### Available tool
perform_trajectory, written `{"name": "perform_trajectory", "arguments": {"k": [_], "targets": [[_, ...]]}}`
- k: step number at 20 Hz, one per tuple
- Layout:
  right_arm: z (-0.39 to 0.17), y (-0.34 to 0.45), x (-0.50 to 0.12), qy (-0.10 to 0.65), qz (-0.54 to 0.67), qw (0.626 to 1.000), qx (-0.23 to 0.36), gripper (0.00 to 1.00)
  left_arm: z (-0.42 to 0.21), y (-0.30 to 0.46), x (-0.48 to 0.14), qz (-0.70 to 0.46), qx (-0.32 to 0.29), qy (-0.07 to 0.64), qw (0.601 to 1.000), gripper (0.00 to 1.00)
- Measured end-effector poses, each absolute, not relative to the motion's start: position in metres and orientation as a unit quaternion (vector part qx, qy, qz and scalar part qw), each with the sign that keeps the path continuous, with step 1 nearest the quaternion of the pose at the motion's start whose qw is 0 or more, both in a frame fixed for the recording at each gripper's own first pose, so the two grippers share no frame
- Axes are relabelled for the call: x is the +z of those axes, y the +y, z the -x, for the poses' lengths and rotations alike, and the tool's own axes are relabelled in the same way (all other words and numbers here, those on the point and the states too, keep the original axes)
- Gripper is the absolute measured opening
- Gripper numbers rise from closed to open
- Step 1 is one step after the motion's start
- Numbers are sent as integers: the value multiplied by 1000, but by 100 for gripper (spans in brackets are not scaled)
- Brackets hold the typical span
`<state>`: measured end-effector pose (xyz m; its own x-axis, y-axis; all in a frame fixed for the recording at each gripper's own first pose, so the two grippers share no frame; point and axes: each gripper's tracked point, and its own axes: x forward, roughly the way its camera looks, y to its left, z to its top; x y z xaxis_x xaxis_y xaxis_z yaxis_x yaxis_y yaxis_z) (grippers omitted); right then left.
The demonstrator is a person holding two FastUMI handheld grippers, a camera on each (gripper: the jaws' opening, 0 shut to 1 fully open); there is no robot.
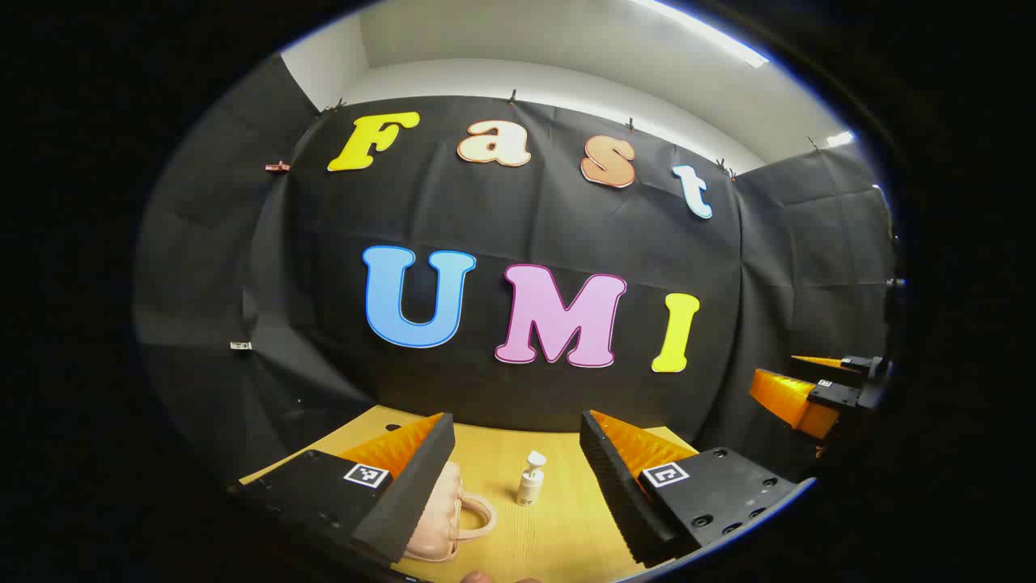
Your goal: First open the suitcase, pack the skin care products into it, and then close the suitcase.
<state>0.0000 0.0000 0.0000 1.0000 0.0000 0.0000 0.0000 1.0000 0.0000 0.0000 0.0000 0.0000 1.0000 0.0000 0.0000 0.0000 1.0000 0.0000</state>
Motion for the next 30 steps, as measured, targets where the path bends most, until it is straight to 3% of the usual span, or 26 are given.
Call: {"name": "perform_trajectory", "arguments": {"k": [30], "targets": [[4,-16,-6,7,11,999,-33,96,-11,-19,-46,-13,-39,47,998,98]]}}
